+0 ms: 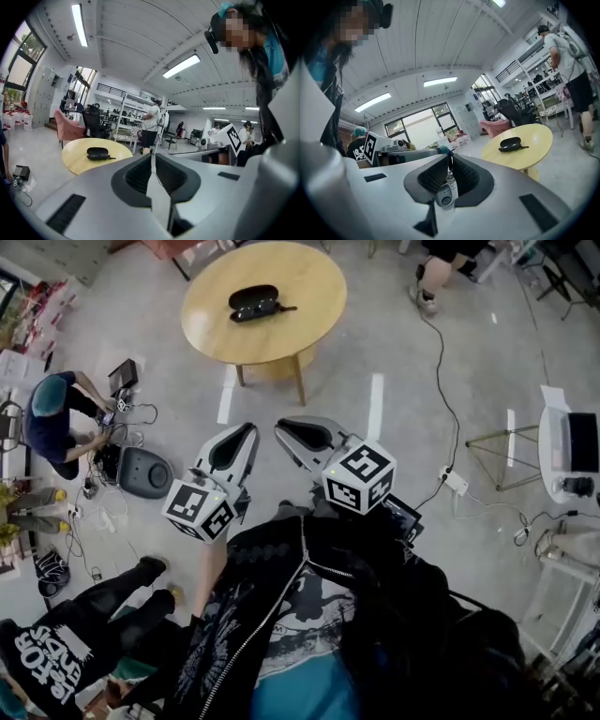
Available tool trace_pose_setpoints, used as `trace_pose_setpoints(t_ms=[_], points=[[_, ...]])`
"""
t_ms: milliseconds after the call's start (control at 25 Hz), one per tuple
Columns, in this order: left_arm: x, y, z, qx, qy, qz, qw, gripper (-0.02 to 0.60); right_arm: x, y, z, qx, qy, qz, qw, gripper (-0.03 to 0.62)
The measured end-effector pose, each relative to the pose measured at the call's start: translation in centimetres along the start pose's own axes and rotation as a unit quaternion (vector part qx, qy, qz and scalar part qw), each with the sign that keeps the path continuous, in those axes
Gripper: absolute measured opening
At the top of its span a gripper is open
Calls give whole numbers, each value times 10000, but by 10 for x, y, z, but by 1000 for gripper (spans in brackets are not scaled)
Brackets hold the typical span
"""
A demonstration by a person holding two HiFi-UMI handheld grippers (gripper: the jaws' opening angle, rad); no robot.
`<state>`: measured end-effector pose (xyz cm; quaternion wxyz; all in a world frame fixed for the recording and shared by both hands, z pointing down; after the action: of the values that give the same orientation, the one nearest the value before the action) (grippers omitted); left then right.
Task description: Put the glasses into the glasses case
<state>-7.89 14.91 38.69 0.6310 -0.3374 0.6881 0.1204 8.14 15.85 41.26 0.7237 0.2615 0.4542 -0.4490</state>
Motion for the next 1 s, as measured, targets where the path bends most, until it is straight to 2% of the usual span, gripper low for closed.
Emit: trace_pose_setpoints(t_ms=[280, 560, 1000], points=[[-10, 48, -34, 72, 23, 121, 9999, 37, -21, -47, -35, 111, 50, -172, 9998, 51], [-22, 84, -53, 153, 168, 221, 9995, 37, -33, -68, -60, 176, 46, -294, 9994, 48], [-22, 91, -65, 1, 189, 313, 9993, 37, -33, -81, -63, 57, 94, -340, 9994, 48]])
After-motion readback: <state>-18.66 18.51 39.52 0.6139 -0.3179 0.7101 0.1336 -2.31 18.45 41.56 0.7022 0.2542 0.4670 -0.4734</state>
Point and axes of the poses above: the fingertips, and each gripper's own axes: y backward along the fingers, z to its right, x out of its top, the point moved 8 cm from there along y, backward along the fingers, and after that the axes turned 11 degrees about x, right-handed, at the moved point
